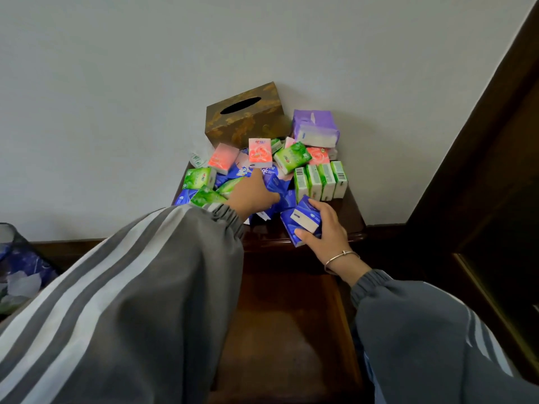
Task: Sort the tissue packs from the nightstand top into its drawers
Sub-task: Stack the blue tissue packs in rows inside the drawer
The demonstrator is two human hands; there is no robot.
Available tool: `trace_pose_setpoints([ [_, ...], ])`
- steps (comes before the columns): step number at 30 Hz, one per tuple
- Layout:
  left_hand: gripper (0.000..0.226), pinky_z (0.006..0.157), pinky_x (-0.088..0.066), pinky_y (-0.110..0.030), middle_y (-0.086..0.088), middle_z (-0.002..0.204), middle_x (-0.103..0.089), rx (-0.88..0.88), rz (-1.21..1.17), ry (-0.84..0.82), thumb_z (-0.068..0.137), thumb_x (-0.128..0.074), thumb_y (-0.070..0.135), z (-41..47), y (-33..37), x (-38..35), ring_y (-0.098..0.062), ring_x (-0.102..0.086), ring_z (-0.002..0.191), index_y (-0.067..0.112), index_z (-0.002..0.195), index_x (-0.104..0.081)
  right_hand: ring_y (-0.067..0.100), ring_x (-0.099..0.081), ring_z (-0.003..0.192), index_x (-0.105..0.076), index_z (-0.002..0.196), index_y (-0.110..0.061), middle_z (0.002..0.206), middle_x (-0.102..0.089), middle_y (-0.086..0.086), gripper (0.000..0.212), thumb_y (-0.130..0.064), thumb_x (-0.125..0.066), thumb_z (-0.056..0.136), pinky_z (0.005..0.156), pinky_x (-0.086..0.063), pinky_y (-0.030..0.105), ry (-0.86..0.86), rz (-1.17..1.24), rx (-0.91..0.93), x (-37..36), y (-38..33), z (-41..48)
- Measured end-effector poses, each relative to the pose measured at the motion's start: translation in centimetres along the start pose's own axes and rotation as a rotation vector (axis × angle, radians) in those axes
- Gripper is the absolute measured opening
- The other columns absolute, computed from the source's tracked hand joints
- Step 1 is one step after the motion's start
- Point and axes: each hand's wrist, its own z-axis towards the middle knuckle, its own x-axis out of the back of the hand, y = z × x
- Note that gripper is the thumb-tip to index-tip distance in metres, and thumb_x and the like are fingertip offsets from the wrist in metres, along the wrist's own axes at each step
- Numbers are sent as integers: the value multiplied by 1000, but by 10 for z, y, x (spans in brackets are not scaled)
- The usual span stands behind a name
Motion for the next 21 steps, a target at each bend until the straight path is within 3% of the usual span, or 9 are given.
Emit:
trace_pose_setpoints([
  [5,65,88,-50,-46,-22,117,-58,29,264,-11,86,-61,38,0,6,-9,-39,-58,106,7,135,-30,19,-46,126,-36,139,-16,141,-40,4,70,-29,-71,80,101,-41,49,8,-11,5,-2,1,-1],
  [10,58,90,-49,-49,-19,116,-55,-22,209,55,83,-65,35,-3,10,-12,-38,-56,104,8,126,-37,19,-45,128,-35,139,-17,143,-39,4,70,-30,-71,80,102,-40,49,14,-7,-2,-2,2,-1],
  [14,39,84,-49,-46,-20,116,-47,-154,-179,250,82,-66,17,-11,6,-5,-38,-54,100,4,110,-41,18,-43,129,-33,140,-17,145,-37,4,71,-32,-70,81,104,-39,49,8,-4,-7,-2,2,-2],
  [16,32,79,-54,-43,-19,113,-53,-202,-435,341,82,-68,17,-21,1,7,-31,-59,100,16,100,-42,17,-43,129,-33,140,-18,145,-37,3,71,-32,-70,81,104,-39,49,13,-3,-9,-2,3,-2],
  [19,34,66,-57,-24,-7,105,-62,-143,-796,382,83,-71,19,-51,-13,21,-8,-69,85,29,96,-40,16,-43,129,-34,140,-19,144,-37,2,70,-33,-70,81,104,-39,49,22,-12,-1,-2,3,-3],
  [21,33,68,-58,-28,-5,103,-67,-30,-1010,347,83,-71,20,-76,-31,24,-11,-72,83,24,104,-46,17,-43,129,-34,140,-19,145,-36,3,70,-33,-69,81,104,-38,49,25,-24,6,-2,3,-3],
])
